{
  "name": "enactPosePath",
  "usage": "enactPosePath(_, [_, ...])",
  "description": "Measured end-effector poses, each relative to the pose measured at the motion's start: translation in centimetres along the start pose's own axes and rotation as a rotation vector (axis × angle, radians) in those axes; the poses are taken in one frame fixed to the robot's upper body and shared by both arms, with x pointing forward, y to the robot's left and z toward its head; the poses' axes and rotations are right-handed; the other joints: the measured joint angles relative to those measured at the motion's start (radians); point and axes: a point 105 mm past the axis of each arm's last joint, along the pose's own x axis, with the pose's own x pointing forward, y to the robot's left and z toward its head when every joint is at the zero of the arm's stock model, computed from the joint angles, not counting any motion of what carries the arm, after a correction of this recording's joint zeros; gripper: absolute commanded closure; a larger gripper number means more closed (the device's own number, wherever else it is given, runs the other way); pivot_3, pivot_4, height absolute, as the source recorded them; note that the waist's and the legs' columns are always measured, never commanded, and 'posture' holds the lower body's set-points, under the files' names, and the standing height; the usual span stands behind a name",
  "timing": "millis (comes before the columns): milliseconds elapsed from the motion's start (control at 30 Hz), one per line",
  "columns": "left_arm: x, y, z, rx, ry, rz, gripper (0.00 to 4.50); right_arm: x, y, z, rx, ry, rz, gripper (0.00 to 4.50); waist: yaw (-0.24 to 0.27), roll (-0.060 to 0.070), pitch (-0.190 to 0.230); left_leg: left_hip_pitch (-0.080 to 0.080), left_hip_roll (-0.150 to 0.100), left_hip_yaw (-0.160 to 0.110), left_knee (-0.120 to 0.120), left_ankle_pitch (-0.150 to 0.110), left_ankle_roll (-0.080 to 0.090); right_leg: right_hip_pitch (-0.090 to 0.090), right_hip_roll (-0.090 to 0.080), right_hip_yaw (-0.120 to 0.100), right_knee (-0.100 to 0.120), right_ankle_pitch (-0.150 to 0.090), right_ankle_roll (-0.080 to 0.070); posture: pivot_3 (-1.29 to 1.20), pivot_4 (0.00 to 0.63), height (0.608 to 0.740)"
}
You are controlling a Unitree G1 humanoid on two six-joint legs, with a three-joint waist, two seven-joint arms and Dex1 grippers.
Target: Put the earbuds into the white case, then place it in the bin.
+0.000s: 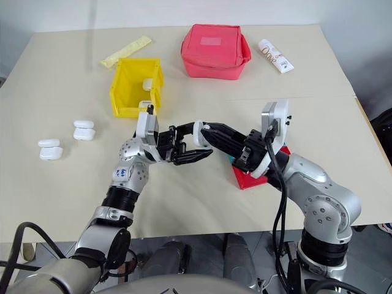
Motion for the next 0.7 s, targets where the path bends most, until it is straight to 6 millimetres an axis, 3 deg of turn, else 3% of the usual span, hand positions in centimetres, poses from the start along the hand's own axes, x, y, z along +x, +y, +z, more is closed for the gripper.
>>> enactPosePath(700, [0.2, 0.3, -0.3, -0.034, -0.015, 0.045, 1.68, -0.8, -0.6, -1.1, -0.121, 0.059, 0.011, 4.02, 0.001, 0.0, 0.0, 0.0, 0.0, 0.0, 0.0, 0.0, 0.0, 0.0, 0.001, 0.0, 0.0, 0.0, 0.0, 0.0, 0.15, 0.74])
